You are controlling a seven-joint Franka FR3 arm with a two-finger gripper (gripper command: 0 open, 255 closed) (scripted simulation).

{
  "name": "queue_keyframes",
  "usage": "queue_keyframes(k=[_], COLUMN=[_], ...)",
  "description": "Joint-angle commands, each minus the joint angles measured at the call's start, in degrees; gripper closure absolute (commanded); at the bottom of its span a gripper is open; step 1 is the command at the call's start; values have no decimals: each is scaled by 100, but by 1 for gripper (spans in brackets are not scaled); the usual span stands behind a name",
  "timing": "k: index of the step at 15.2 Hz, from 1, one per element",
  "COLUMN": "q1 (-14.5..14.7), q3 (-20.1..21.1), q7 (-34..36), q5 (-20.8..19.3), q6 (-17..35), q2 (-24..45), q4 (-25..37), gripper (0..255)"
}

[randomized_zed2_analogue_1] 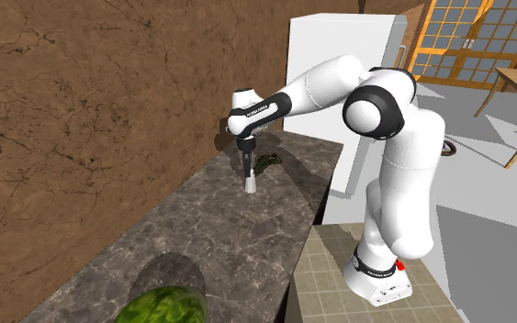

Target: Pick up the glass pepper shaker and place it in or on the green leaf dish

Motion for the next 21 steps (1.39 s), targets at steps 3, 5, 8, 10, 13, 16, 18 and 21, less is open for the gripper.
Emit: queue_keyframes(k=[3,5,8,10,13,16,18,21], q1=[-11,-12,-12,-12,-12,-11,-11,-4], q3=[20,20,20,20,20,20,20,12], q7=[-56,-56,-56,-56,-56,-56,-55,-28], q5=[85,86,86,85,85,85,84,49], q6=[192,191,191,190,190,191,192,124], q2=[102,102,102,101,101,101,99,56], q4=[-112,-111,-111,-111,-111,-111,-115,-79], gripper=[0,0,0,0,255,255,255,255])
